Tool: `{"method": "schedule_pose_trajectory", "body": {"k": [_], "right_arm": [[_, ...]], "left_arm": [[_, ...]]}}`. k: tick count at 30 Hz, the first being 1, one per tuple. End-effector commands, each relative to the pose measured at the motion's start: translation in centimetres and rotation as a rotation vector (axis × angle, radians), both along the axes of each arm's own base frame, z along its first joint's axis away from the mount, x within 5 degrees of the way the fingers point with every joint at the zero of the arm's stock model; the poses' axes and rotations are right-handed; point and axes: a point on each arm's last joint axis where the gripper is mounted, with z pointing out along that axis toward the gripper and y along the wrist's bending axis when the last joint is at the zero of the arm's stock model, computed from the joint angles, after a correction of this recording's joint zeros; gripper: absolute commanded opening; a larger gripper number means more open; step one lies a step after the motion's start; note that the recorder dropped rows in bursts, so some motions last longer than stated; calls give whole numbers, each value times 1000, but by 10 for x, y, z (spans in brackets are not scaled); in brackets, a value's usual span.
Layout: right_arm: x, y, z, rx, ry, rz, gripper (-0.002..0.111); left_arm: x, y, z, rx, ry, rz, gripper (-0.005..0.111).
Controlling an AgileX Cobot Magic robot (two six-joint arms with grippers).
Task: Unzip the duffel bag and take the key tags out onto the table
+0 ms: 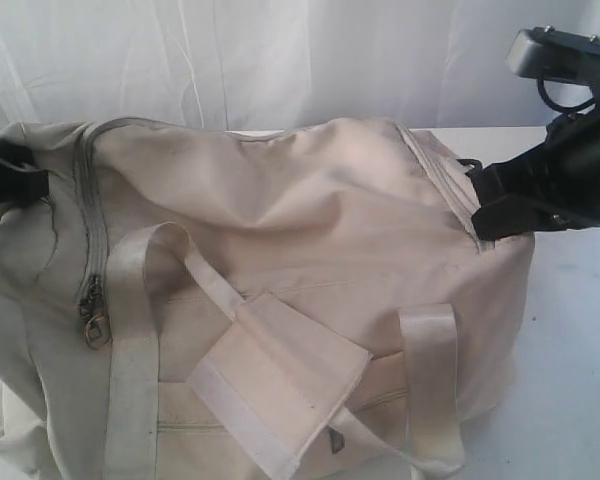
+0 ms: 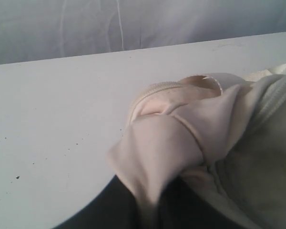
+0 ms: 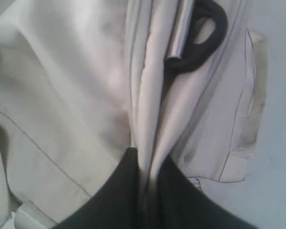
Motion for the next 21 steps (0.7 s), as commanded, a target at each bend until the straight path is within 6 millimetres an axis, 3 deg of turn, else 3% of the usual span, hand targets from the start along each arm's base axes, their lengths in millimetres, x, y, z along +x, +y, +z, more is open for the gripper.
{"method": "schedule_pose_trajectory", "body": {"k": [1,4,7,10,12,15,19,21], "right_arm": [[1,-1,4,15,-42,8,0],[1,-1,4,15,-40,9,8],[1,-3,3,-8,-46,14,20],[2,-5,6,-37,-67,20,39],[3,-5,16,-27,-110,12,52],[4,-6,37,-6,-211,-11,61],[6,-7,65,12,-358,-22,61],[5,-3,79,-7,-449,75,61]], "left_arm": [[0,-7,17,-81,-55,-69,2],[0,-14,17,-106,-59,-138,13],[0,-15,16,-84,-60,-159,33],[-1,-13,15,-48,-61,-149,57],[-2,-10,18,-60,-60,-117,67],[-6,-7,23,-53,-79,-87,69],[-13,-1,35,-38,-127,-39,69],[-24,1,49,-35,-184,-31,69]]}}
